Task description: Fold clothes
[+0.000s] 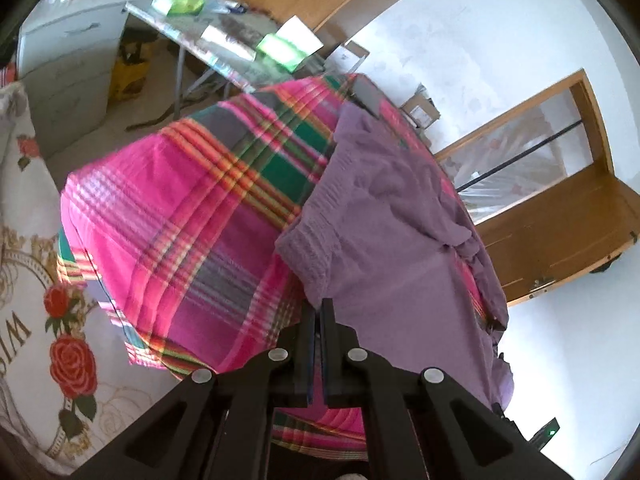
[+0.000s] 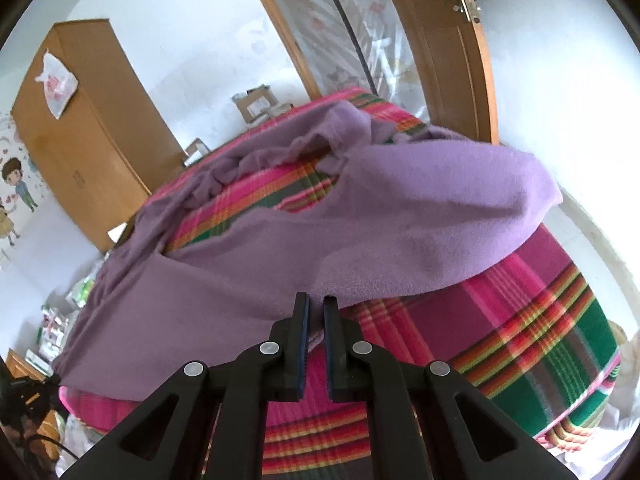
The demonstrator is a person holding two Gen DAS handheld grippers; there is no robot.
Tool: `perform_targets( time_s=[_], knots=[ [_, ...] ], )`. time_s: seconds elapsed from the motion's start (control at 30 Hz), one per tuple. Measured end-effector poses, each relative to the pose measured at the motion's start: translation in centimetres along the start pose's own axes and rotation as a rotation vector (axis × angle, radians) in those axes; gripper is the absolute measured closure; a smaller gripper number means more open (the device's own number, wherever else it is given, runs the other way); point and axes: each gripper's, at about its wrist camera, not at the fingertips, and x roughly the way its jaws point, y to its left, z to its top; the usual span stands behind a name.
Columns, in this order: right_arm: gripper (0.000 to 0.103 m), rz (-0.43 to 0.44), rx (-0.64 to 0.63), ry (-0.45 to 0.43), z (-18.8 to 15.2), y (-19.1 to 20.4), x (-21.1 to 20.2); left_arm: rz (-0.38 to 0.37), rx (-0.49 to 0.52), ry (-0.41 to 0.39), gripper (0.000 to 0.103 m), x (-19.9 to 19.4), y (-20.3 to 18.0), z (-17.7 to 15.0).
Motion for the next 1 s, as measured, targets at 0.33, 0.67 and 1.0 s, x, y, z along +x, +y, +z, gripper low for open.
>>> perform_targets(
  time_s=[0.33, 0.67, 1.0],
  knots=[
    [0.093, -0.03, -0.022, 0.078, 0.2, -0.3, 0.6, 0.088, 0.048, 0.008, 0.1, -0.8, 0.4, 0.4],
    [0.086, 0.002, -0.207, 0.128, 2.6, 1.7, -2.4, 0.135, 0.159, -0.097, 0.094, -4.4, -2.5, 5.5],
    [0.073, 0.076, -0.691, -0.114, 14.7, 14.5, -6.3, 0.165, 0.562, -0.073, 0.085, -3.2, -14.4, 13.6]
  ],
)
